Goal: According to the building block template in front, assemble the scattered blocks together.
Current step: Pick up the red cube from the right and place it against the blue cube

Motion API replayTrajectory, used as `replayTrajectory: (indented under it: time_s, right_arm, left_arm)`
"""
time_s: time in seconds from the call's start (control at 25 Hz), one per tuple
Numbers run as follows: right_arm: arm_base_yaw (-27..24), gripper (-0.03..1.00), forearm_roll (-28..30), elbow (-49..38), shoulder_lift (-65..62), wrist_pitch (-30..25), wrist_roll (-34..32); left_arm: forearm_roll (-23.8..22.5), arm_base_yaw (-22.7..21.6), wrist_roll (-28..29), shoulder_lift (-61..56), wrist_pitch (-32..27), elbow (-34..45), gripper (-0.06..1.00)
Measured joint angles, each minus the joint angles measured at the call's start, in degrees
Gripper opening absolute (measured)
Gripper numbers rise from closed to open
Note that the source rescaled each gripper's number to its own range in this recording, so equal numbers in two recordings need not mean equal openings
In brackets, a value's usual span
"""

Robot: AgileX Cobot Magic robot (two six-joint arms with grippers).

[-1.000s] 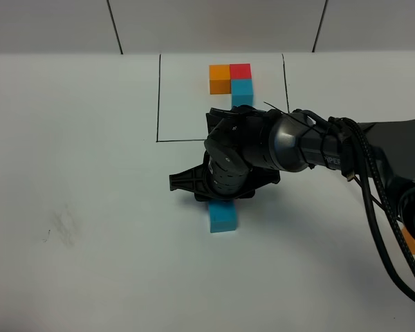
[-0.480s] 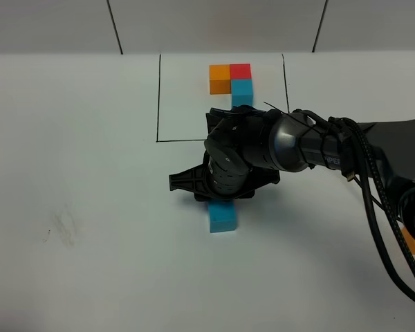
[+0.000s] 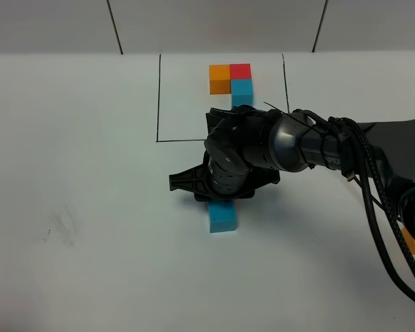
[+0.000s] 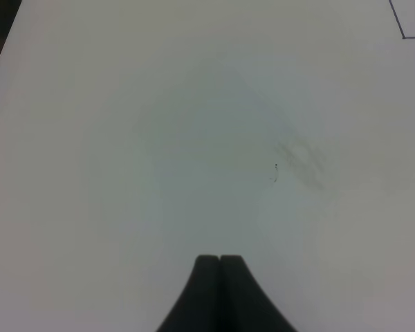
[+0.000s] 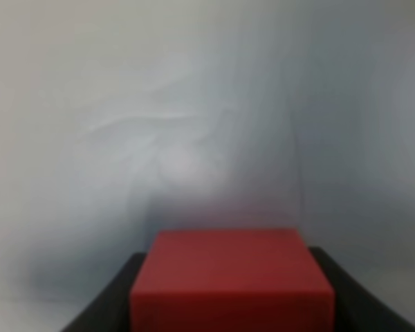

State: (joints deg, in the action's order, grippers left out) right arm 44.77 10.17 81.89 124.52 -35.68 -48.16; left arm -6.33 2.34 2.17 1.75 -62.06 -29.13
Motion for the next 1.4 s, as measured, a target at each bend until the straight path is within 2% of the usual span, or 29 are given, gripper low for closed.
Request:
replayTrajectory:
  time_s: [0.64, 0.72, 0.88, 1.0, 1.2, 1.4]
  right_arm:
    - [0.0, 0.43, 0.38, 0.04, 0.0, 1.5, 0.06]
    - [0.0, 0.49, 1.59, 0.04, 0.02, 1.5, 0.06]
    - [0.0, 0.79, 2.43, 0.04, 0.02, 1.5, -0.08]
    - [0.0, 0.95, 2.43, 0.04, 0.02, 1.6, -0.13]
    - [0.0, 1.0, 2.37, 0.04, 0.02, 1.61, -0.13]
    - [0.0, 0.91, -0.74, 0.19, 0.02, 1.13, -0.13]
  left_arm:
    - [0.0, 0.0, 0.0, 0.0, 0.0, 0.0, 0.0]
    - [0.0, 0.0, 0.0, 0.0, 0.0, 0.0, 0.0]
    - [0.0, 0.0, 0.0, 0.0, 0.0, 0.0, 0.0]
    - [0.0, 0.0, 0.0, 0.0, 0.0, 0.0, 0.0]
    - [0.0, 0.0, 0.0, 0.0, 0.0, 0.0, 0.0]
    - [0.0, 0.0, 0.0, 0.0, 0.0, 0.0, 0.0]
